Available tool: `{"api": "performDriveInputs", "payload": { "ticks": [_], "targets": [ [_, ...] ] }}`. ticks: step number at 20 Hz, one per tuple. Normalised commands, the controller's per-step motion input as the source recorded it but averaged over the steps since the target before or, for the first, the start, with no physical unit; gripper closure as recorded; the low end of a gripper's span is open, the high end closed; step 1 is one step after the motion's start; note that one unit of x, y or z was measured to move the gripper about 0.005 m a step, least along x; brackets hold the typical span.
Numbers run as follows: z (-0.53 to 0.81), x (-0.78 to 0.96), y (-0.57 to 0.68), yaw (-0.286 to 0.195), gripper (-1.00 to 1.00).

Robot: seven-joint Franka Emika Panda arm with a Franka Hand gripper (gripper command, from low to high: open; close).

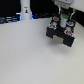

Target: Open the kcup holder, insert the kcup into the holder, and close the kcup holder

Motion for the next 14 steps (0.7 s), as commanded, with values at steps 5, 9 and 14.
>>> {"api": "performDriveInputs", "payload": {
  "ticks": [5, 9, 14],
  "targets": [
    [-0.11, -0.05, -0.07, 0.002, 1.00],
    [0.15, -0.30, -0.04, 0.000, 1.00],
    [0.17, -0.47, -0.11, -0.013, 1.00]
  ]
}}
